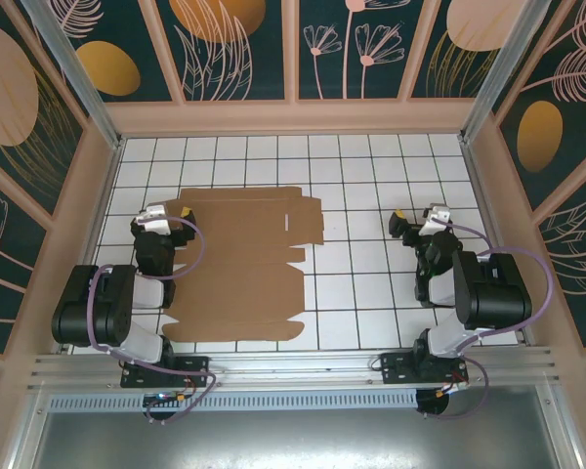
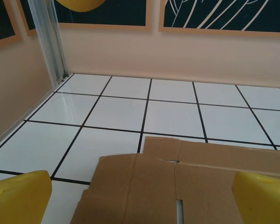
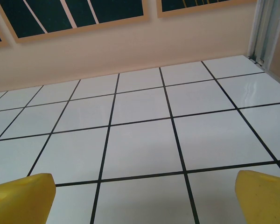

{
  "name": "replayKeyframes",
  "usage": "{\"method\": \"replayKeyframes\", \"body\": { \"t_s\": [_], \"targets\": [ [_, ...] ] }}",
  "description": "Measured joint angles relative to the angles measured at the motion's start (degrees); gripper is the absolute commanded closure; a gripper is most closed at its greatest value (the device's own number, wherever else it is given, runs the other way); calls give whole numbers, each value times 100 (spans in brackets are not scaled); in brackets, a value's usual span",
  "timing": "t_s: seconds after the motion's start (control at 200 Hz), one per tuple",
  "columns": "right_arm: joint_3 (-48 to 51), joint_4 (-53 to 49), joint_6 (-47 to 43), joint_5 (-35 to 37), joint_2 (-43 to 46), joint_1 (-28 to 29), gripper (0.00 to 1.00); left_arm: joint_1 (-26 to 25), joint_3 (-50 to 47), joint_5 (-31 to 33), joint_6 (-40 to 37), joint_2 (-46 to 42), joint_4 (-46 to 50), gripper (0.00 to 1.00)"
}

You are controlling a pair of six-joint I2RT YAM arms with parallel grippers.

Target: Fold the paper box

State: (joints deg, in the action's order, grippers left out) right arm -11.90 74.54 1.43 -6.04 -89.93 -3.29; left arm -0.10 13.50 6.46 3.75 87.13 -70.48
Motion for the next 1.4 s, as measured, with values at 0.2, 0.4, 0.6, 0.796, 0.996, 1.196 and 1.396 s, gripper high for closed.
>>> {"method": "replayKeyframes", "body": {
  "t_s": [0.2, 0.4, 0.6, 0.796, 0.996, 1.196, 1.396],
  "targets": [
    [0, 0, 0, 0, 0, 2, 1, 0, 0, 0, 0, 0, 0, 1],
    [0, 0, 0, 2, 0, 2, 1, 0, 0, 0, 0, 0, 0, 1],
    [0, 0, 0, 4, 0, 2, 1, 0, 0, 0, 0, 0, 0, 1],
    [0, 0, 0, 0, 0, 0, 1, 0, 0, 0, 0, 0, 0, 1],
    [0, 0, 0, 0, 0, 0, 1, 0, 0, 0, 0, 0, 0, 1],
    [0, 0, 0, 0, 0, 2, 1, 0, 0, 0, 0, 0, 0, 1],
    [0, 2, 0, -4, 0, 2, 1, 0, -22, -4, -2, -142, 68, 1]
  ]
}}
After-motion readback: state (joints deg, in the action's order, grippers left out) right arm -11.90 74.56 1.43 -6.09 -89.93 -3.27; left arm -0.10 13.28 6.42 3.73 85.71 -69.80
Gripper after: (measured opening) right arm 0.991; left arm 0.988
